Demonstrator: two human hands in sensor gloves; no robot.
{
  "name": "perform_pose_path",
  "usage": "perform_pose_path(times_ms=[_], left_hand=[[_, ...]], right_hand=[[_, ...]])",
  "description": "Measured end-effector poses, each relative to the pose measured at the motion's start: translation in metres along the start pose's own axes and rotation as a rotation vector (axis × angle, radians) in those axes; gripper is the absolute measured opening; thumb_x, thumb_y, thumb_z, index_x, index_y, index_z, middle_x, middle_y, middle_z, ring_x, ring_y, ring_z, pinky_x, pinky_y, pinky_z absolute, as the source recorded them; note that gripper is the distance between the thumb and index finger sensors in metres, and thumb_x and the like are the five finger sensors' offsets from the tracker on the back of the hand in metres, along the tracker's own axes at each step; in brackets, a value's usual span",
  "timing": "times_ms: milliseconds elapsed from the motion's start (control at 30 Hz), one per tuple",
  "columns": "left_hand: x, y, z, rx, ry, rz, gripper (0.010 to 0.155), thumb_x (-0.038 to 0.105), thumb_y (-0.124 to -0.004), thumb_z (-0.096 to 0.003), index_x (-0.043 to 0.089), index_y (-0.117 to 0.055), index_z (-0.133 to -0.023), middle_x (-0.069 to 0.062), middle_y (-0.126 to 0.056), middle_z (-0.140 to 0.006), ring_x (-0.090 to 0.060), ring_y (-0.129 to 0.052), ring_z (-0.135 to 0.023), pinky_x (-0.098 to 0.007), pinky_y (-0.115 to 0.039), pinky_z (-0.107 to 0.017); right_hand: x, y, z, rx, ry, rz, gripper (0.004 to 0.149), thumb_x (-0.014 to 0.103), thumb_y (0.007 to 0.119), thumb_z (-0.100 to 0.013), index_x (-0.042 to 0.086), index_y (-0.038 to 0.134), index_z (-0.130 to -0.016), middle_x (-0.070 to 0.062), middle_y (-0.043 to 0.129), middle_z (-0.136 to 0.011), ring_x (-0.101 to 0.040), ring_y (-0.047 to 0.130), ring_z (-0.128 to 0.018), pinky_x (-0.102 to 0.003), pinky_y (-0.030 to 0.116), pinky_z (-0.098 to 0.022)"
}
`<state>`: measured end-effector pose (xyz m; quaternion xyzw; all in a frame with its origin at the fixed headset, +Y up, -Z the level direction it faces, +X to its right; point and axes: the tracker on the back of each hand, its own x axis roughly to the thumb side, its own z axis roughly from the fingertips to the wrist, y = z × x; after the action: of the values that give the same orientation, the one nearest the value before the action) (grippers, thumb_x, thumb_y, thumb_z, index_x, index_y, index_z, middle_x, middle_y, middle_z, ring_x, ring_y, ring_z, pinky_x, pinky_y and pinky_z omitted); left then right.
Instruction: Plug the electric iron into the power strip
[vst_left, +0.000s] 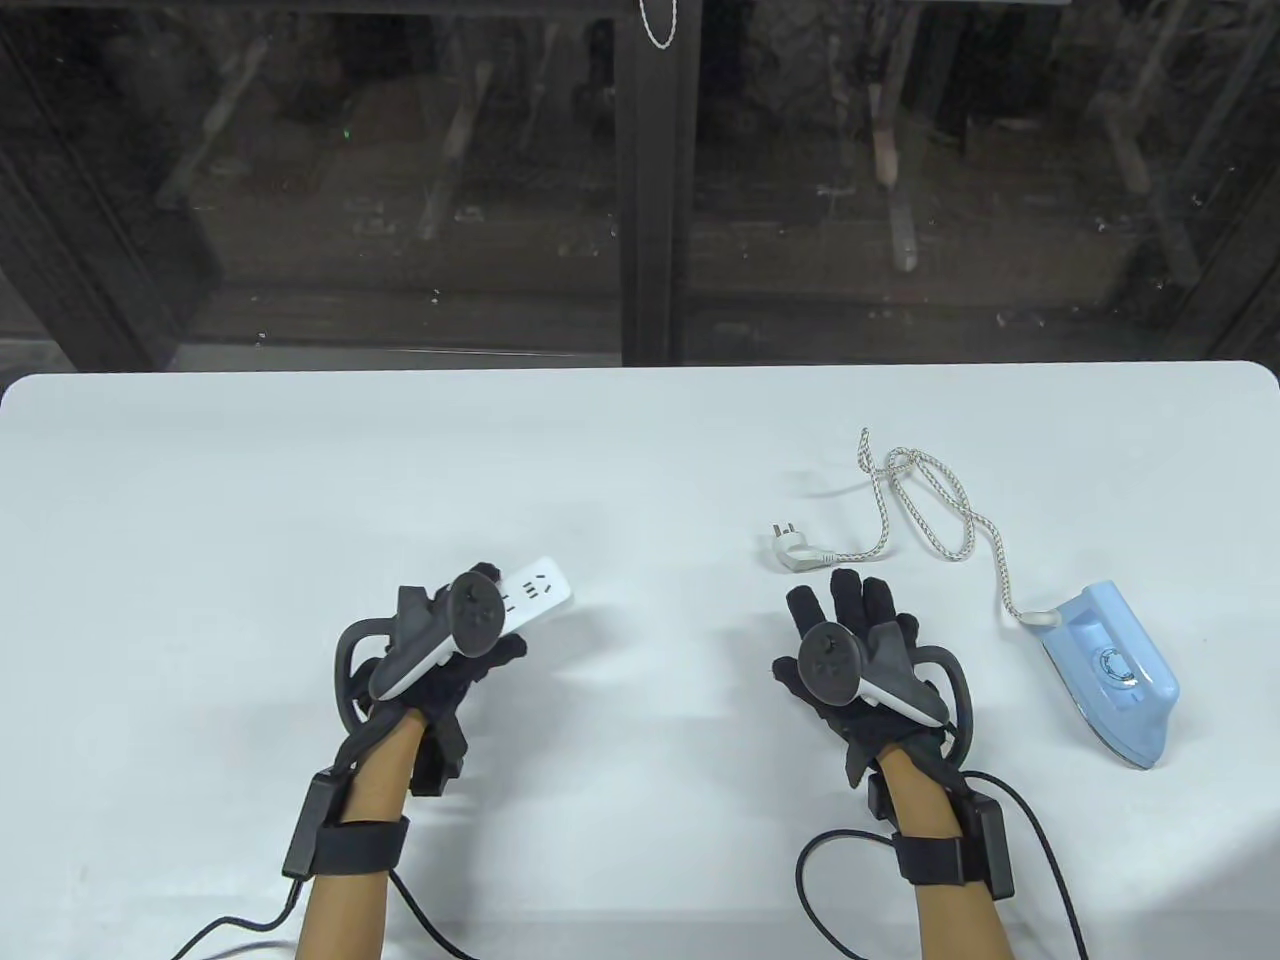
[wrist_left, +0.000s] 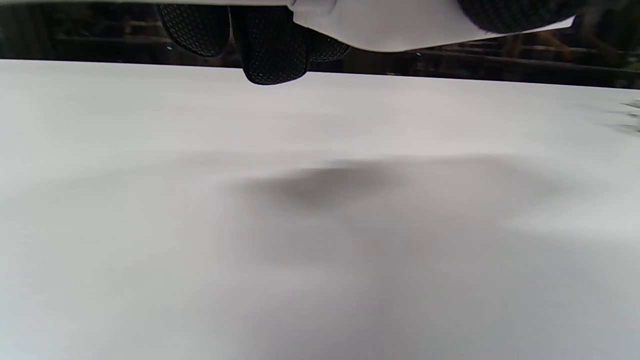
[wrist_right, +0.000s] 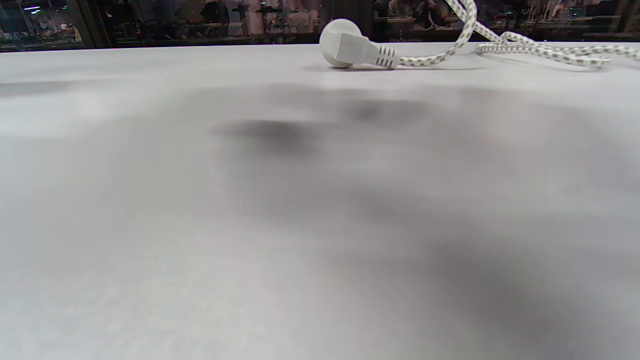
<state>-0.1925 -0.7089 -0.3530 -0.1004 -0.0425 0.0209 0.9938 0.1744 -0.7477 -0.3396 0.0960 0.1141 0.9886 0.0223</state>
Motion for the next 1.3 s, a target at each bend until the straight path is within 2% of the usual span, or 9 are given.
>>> perform_pose_path(times_ms=[333,600,767,933,1067,1133,1200,1233,1300], left_hand=[[0.061,-0.055,0.004,-0.213,-0.183,-0.075,0.081,0.058,-0.066,-0.0439,0.027,-0.029,-0.109,0.0,-0.057,-0.118,-0.029,-0.062,-0.112,-0.048,-0.053,-0.085],[0.056,-0.063,0.004,-0.245,-0.162,-0.041,0.081,0.061,-0.063,-0.0381,0.037,-0.03,-0.108,0.003,-0.045,-0.121,-0.033,-0.044,-0.115,-0.054,-0.047,-0.085],[0.051,-0.064,0.002,-0.285,-0.15,0.025,0.079,0.061,-0.061,-0.0382,0.041,-0.029,-0.107,0.006,-0.04,-0.121,-0.03,-0.037,-0.115,-0.054,-0.043,-0.085],[0.049,-0.065,0.002,-0.322,-0.151,0.067,0.076,0.06,-0.06,-0.0405,0.043,-0.028,-0.107,0.006,-0.036,-0.121,-0.029,-0.032,-0.115,-0.055,-0.038,-0.085],[0.049,-0.065,0.002,-0.319,-0.152,0.065,0.076,0.06,-0.059,-0.041,0.043,-0.028,-0.107,0.006,-0.035,-0.122,-0.029,-0.032,-0.115,-0.055,-0.038,-0.085],[0.049,-0.065,0.002,-0.322,-0.15,0.066,0.076,0.06,-0.06,-0.041,0.043,-0.027,-0.107,0.007,-0.035,-0.122,-0.029,-0.031,-0.115,-0.055,-0.038,-0.085],[0.049,-0.065,0.002,-0.323,-0.148,0.064,0.076,0.061,-0.06,-0.0408,0.043,-0.027,-0.107,0.007,-0.035,-0.122,-0.029,-0.031,-0.115,-0.055,-0.038,-0.085],[0.049,-0.065,0.002,-0.321,-0.148,0.063,0.076,0.061,-0.06,-0.0406,0.043,-0.028,-0.107,0.007,-0.035,-0.122,-0.028,-0.031,-0.115,-0.054,-0.038,-0.085],[0.049,-0.065,0.002,-0.319,-0.148,0.06,0.076,0.061,-0.06,-0.0406,0.043,-0.028,-0.107,0.007,-0.035,-0.122,-0.028,-0.032,-0.115,-0.055,-0.038,-0.085]], right_hand=[[-0.014,0.003,-0.001,0.015,0.03,-0.037,0.074,0.054,0.048,-0.057,0.027,0.003,-0.11,-0.024,-0.009,-0.114,-0.055,0.001,-0.099,-0.074,0.026,-0.07],[-0.015,-0.005,-0.01,0.009,0.049,-0.087,0.078,0.055,0.051,-0.057,0.028,0.0,-0.108,-0.024,-0.011,-0.114,-0.055,0.0,-0.099,-0.074,0.026,-0.07],[-0.011,-0.017,-0.04,0.023,0.062,-0.135,0.082,0.055,0.056,-0.055,0.029,-0.003,-0.107,-0.021,-0.009,-0.115,-0.053,0.001,-0.1,-0.074,0.026,-0.071],[-0.013,-0.024,-0.088,0.162,0.147,-0.091,0.088,0.052,0.061,-0.054,0.028,-0.008,-0.103,-0.019,-0.008,-0.115,-0.052,-0.002,-0.099,-0.073,0.023,-0.071],[-0.012,-0.017,-0.114,0.203,0.175,-0.034,0.089,0.049,0.065,-0.053,0.026,-0.004,-0.105,-0.014,0.014,-0.12,-0.048,0.004,-0.101,-0.071,0.026,-0.071],[-0.009,-0.009,-0.121,0.178,0.204,0.025,0.09,0.049,0.068,-0.051,0.024,0.0,-0.106,-0.01,0.03,-0.117,-0.044,0.018,-0.105,-0.071,0.031,-0.071],[-0.007,-0.011,-0.119,-0.009,0.209,0.058,0.078,0.048,0.072,-0.048,0.03,0.024,-0.108,-0.002,0.061,-0.104,-0.036,0.045,-0.103,-0.075,0.041,-0.068],[-0.006,-0.011,-0.117,-0.016,0.184,0.058,0.071,0.047,0.075,-0.046,0.034,0.039,-0.105,0.002,0.072,-0.093,-0.032,0.057,-0.099,-0.075,0.04,-0.069],[-0.001,-0.013,-0.113,-0.03,0.125,0.048,0.071,0.047,0.078,-0.045,0.033,0.043,-0.105,0.007,0.08,-0.084,-0.027,0.069,-0.093,-0.076,0.042,-0.068]])
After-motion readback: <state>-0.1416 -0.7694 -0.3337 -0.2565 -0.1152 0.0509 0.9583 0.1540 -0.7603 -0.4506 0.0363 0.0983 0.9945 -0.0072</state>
